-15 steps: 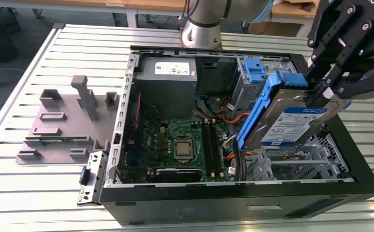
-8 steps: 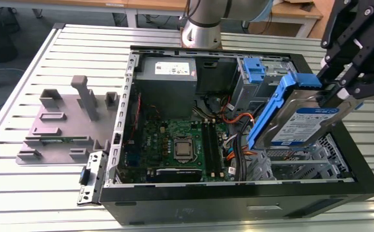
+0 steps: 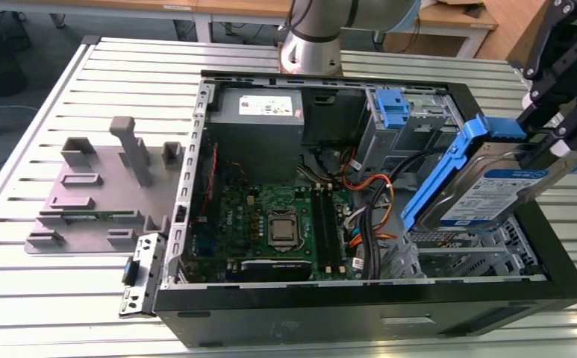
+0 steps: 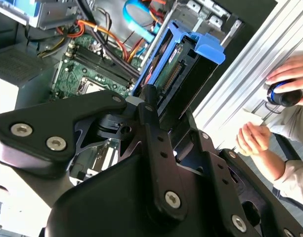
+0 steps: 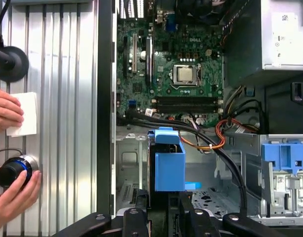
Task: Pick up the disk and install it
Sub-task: 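Pick up the disk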
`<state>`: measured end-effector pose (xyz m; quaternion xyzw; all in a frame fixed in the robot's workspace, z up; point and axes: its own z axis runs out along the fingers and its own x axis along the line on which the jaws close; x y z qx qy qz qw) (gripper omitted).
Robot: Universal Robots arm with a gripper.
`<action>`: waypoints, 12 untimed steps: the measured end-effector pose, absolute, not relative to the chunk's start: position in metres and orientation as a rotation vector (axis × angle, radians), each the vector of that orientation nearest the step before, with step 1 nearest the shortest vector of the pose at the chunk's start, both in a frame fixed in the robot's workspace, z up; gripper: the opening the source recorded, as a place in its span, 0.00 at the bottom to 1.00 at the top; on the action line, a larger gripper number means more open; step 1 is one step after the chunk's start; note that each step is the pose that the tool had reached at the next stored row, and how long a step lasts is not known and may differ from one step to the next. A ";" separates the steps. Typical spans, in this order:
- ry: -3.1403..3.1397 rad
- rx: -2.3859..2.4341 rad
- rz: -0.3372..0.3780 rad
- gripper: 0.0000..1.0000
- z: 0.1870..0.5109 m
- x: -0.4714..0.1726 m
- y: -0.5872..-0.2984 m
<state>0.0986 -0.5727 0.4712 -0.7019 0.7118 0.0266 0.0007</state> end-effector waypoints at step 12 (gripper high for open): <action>2.227 -2.214 0.085 0.35 0.464 0.112 -0.573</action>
